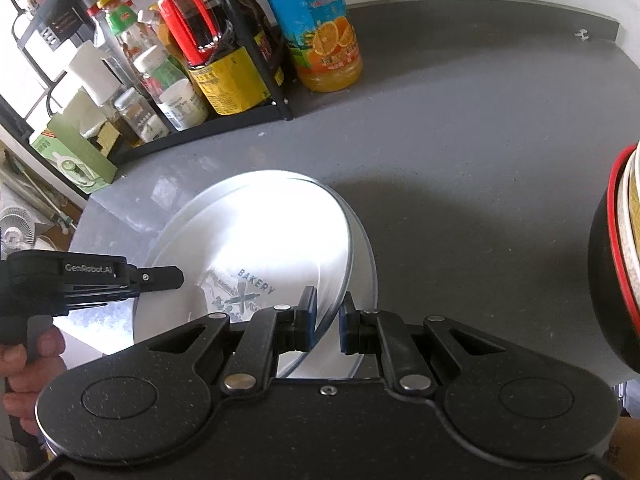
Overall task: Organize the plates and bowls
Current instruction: 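Lower the 'BAKERY' plate onto the plate stack and open both grippers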
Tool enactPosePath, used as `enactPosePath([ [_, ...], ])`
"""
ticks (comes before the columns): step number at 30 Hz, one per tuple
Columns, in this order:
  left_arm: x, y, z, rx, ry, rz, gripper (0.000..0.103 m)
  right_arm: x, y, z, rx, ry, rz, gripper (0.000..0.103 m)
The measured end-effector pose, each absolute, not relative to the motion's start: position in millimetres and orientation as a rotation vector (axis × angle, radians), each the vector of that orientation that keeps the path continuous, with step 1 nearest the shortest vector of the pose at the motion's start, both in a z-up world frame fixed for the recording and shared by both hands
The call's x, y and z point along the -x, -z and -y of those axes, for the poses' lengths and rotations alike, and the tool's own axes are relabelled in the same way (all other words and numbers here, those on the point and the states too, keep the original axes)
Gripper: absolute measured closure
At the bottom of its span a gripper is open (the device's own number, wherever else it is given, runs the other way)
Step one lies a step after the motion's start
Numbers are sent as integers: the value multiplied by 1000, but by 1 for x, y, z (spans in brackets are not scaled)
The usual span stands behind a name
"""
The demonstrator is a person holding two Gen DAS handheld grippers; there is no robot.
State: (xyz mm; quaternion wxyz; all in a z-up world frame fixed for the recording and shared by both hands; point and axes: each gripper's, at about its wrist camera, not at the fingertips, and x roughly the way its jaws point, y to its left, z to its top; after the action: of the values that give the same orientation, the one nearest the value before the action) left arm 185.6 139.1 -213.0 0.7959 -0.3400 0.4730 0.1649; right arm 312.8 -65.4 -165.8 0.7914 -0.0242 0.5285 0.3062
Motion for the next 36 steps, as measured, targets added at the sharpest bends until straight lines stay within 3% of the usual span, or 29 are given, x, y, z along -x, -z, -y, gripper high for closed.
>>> enactPosePath([
  [11, -181, 204, -143, 753, -374, -1057, 88, -313, 173, 60, 47, -629, -1146, 92],
  [16, -173, 188, -146, 731, -377, -998, 73, -313, 176, 57, 51, -619, -1141, 91],
  [24, -163, 184, -148, 729, -378, -1001, 71, -305, 179, 46, 115, -613, -1128, 87],
  [30, -160, 186, -146, 734, -368, -1009, 70, -301, 179, 38, 148, -590, -1142, 83],
  [33, -160, 188, -144, 727, -354, -1018, 70, -301, 177, 40, 122, -597, -1168, 73],
  [36, -162, 189, -144, 721, -342, -1014, 62, -295, 174, 44, 125, -618, -1158, 71],
])
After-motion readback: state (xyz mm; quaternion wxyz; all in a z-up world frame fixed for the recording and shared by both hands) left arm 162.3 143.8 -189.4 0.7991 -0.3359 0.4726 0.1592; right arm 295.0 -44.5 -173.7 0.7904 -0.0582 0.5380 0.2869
